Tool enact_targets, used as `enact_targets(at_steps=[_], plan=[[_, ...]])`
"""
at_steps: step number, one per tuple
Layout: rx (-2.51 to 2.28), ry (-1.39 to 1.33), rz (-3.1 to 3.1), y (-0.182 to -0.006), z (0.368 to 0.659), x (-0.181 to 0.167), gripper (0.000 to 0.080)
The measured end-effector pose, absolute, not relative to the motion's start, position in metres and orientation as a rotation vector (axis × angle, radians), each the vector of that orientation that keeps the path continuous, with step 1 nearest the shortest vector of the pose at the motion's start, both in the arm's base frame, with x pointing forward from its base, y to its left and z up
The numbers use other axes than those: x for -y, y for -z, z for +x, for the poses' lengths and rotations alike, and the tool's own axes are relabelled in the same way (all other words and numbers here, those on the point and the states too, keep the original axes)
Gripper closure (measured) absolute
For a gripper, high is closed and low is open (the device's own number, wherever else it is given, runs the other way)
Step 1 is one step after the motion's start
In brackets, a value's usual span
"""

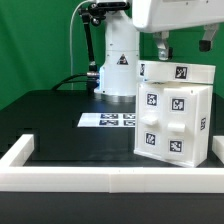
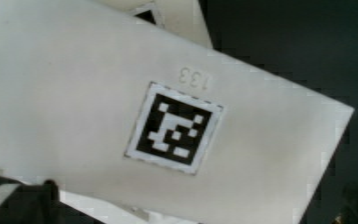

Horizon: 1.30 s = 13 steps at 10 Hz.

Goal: Assemble cabinet

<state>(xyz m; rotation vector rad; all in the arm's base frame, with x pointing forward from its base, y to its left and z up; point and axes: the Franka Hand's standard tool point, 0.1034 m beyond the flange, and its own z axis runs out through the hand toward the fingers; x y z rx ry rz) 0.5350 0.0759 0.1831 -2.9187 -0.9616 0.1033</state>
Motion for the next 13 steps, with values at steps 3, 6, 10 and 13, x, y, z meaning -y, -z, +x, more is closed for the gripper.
enact_targets(at_steps=[3, 6, 10, 13], plan=[[1.592, -0.068, -2.622, -0.182, 0.533, -0.082, 0.0002], [1.957, -0.022, -2.373, -0.170, 0.528, -0.067, 0.0002], [2.277, 0.006, -2.073, -0.165, 0.528, -0.044, 0.0002], [2.223, -0.015, -2.120, -0.157, 0.526, -0.044, 0.0002]])
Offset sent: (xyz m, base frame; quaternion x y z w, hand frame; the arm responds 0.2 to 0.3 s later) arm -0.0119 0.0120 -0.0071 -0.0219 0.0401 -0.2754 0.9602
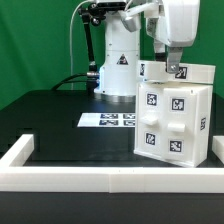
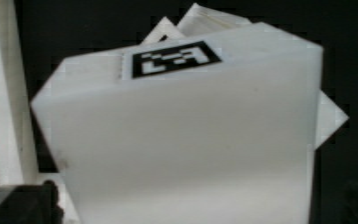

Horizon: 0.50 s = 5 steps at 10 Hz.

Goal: Assemble cabinet

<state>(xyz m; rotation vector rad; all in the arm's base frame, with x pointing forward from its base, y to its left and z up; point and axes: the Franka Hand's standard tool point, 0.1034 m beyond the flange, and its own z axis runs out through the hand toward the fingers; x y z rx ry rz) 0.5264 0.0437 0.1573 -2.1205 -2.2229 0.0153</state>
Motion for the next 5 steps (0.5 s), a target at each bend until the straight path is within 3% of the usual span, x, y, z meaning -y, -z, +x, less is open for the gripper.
enact_targets(at_steps=[1, 2, 3, 4, 5], plan=[[2.220, -0.022, -2.120, -0.1542, 0.5255, -0.0431, 0.0002], [2.215, -0.030, -2.120, -0.1507, 0.5245, -0.0418, 0.0115], [2.211, -0.030, -2.125, -0.1508, 0.5248, -0.0411, 0.0115], [2.203, -0.030, -2.133, -0.1510, 0.5249, -0.0408, 0.0223], [2.200, -0.030, -2.136, -0.1510, 0.5249, -0.0405, 0.0223]])
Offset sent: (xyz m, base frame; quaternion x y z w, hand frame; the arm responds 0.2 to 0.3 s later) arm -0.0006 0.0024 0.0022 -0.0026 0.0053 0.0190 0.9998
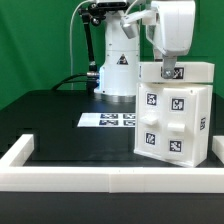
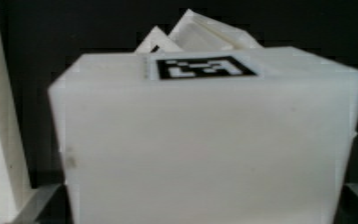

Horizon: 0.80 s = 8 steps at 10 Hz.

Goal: Assemble cabinet

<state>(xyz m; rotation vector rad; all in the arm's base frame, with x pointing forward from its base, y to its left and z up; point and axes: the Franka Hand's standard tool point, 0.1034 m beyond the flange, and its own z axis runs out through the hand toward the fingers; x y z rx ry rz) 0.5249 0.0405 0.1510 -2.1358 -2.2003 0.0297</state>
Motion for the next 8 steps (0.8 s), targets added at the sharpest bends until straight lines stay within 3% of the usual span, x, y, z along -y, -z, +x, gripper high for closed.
enact_targets(at_steps=[3, 8], plan=[[2.077, -0.036, -2.258, -0.1511, 0.5250, -0.0394, 0.0223], [1.355, -0.067, -2.761, -0.1507, 0.5252, -0.0396, 0.0223]])
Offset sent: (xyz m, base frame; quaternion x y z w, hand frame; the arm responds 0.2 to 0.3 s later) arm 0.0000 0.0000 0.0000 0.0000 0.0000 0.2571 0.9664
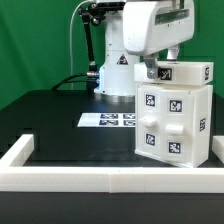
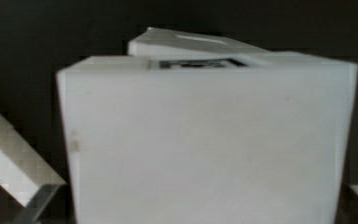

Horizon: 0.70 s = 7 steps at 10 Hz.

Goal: Assemble cabinet

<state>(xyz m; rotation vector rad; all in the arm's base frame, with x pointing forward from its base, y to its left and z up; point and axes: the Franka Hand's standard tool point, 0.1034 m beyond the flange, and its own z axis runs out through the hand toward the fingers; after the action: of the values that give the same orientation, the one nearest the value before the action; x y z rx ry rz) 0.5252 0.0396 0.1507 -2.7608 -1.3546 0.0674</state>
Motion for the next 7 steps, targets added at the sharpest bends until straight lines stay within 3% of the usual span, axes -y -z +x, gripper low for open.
enact_targets(at_steps=[7], plan=[[0.408, -0.102, -3.064, -0.1494, 0.5239, -0.0436, 0.0231]])
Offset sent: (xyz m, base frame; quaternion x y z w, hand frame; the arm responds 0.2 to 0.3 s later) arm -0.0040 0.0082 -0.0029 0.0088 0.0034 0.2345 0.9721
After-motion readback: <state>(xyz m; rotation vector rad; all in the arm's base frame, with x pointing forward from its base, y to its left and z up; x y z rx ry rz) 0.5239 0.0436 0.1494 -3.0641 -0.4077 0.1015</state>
